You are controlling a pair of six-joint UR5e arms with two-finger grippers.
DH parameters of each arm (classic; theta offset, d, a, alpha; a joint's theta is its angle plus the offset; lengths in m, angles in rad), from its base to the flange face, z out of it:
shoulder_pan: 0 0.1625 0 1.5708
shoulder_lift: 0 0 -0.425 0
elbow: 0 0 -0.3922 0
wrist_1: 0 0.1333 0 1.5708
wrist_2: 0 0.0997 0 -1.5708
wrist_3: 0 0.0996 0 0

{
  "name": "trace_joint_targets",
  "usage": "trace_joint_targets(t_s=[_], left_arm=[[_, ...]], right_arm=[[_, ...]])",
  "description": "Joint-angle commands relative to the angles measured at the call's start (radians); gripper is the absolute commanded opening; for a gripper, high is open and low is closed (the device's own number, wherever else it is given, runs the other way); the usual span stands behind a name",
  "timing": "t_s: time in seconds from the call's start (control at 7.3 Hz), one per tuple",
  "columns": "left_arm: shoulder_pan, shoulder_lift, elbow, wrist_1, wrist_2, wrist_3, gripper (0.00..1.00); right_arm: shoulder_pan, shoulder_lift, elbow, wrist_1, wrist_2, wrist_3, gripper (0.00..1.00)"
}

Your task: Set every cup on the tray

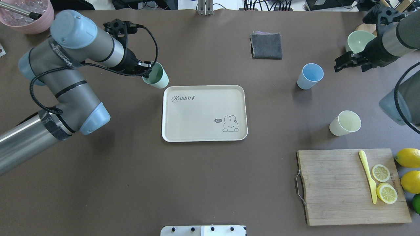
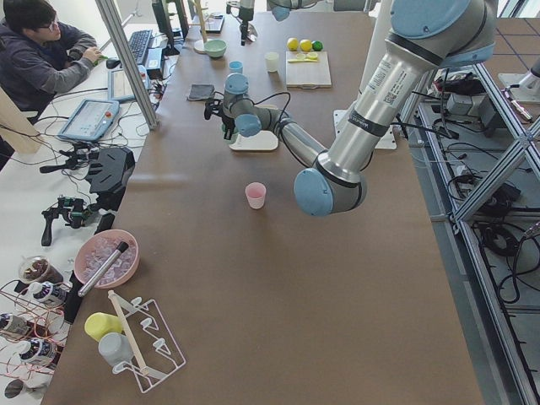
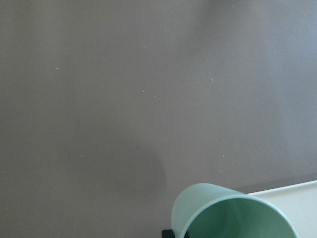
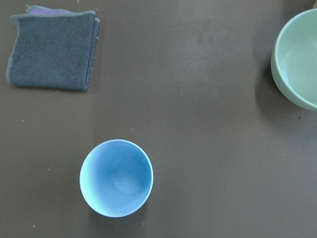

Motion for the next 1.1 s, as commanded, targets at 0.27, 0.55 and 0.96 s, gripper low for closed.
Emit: trace_joint_targets(t_s=[0.27,0.55,0.96], left_arm=[[0.09,-0.05,0.06,0.0,0.092,-0.01,0.0],[0.086,-0.051,0.04,-0.002,0.092,-0.004,0.98],[-0.122,-0.043,-0.01,0.005,-0.164,0.03,0.98]], right_arm=[[0.035,0.131,-0.177,-0.004,0.017,-0.077,0.99],[0.039,0.165,-0.214,-0.002,0.037,-0.077,0.99],[0.017,0.173,-0.247,0.004,0.032,-0.069,0.99]])
